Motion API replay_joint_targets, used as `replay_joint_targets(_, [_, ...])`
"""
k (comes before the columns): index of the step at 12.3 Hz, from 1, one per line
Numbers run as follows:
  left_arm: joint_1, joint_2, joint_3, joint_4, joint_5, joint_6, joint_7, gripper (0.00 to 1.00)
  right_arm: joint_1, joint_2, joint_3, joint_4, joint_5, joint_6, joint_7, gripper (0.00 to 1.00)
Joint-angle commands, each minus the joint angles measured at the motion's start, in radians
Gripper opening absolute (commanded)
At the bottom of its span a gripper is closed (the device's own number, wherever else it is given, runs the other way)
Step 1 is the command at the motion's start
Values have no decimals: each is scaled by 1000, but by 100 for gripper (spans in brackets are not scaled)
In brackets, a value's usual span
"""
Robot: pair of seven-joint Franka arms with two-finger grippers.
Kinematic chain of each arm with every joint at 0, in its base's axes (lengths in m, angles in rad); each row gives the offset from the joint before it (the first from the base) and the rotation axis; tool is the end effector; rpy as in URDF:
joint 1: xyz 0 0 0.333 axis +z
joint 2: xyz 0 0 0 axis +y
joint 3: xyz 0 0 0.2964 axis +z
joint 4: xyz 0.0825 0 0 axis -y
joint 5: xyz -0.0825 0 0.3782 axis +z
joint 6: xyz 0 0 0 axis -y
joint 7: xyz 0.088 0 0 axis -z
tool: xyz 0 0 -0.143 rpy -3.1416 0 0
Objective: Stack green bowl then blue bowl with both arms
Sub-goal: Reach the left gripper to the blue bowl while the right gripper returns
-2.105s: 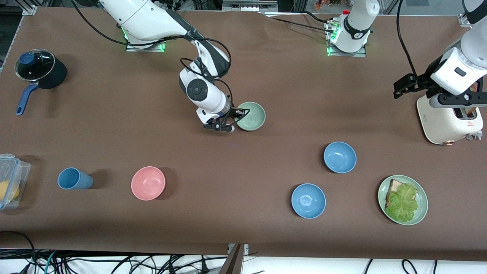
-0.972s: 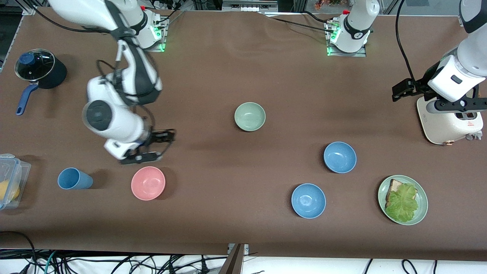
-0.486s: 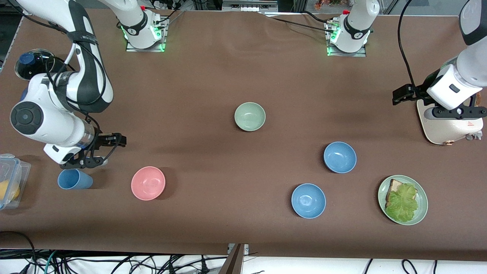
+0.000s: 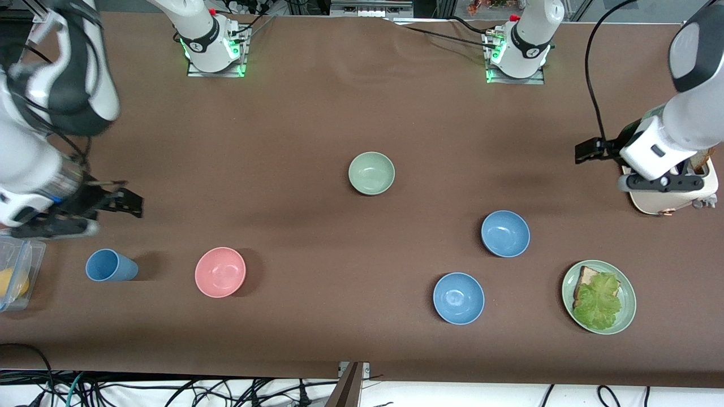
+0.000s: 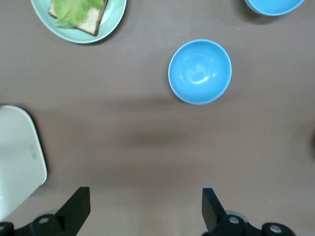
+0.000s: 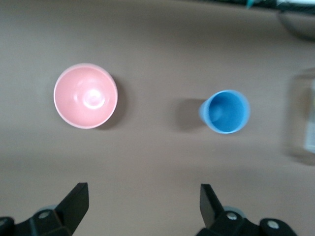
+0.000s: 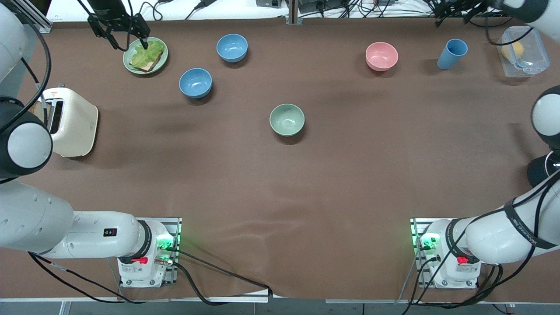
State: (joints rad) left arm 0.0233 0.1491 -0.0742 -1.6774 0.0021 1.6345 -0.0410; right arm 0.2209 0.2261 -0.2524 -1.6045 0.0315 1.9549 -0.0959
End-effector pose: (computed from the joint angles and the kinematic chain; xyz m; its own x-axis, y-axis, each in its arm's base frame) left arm 0.5708 -0.0271 0.4411 0.9816 -0.0104 -0.1906 -0.0104 -0.9999 0.0012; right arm 0.6378 -0.0059 0.4590 0.9895 0.0662 0.1281 0.0618 -0.9974 0.0380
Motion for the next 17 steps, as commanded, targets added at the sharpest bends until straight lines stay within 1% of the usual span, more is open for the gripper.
replay_joint_targets(1, [7,113,-6,19,-10,105,91,100,-58,-144,33,-28,-13,-52,-11,100])
replay_joint_targets(2, [7,151,-6,18,-10,163,96,100,-72,-169,33,-26,-15,-110,-10,100])
replay_joint_targets(3, [7,187,-7,15,-10,221,104,100,-86,-177,33,-26,-18,-119,-8,100])
replay_joint_targets(5, [7,257,-9,8,-11,332,133,100,-116,-194,32,-21,-24,-142,-83,100])
replay_joint_targets(7, [3,309,-9,-25,-25,453,138,100,-132,-211,32,-23,-32,-200,-102,100])
replay_joint_targets(8, [3,334,-9,-47,-25,520,166,100,-133,-212,32,-23,-41,-206,-103,100])
replay_joint_targets(9, [4,361,-9,-62,-25,577,212,100,-132,-212,47,-23,-65,-209,-104,100])
replay_joint_targets(10, [6,392,-9,-65,-27,605,243,100,-133,-212,70,-21,-90,-211,-102,100])
replay_joint_targets(11, [4,417,-12,-68,-28,611,251,100,-133,-212,74,-21,-96,-211,-102,100])
replay_joint_targets(12, [1,423,-24,-88,-39,637,253,100,-133,-208,75,-18,-96,-212,-103,100])
replay_joint_targets(14, [0,434,-25,-172,-39,765,304,100,-124,-185,73,11,-104,-223,-102,100])
replay_joint_targets(15, [3,449,-25,-189,-39,822,329,99,-124,-174,73,26,-113,-225,-102,100])
replay_joint_targets(16, [6,457,-25,-186,-39,834,360,93,-121,-165,74,41,-114,-228,-103,100])
replay_joint_targets(17, [6,452,-25,-188,-39,834,368,80,-121,-162,75,49,-114,-228,-104,100])
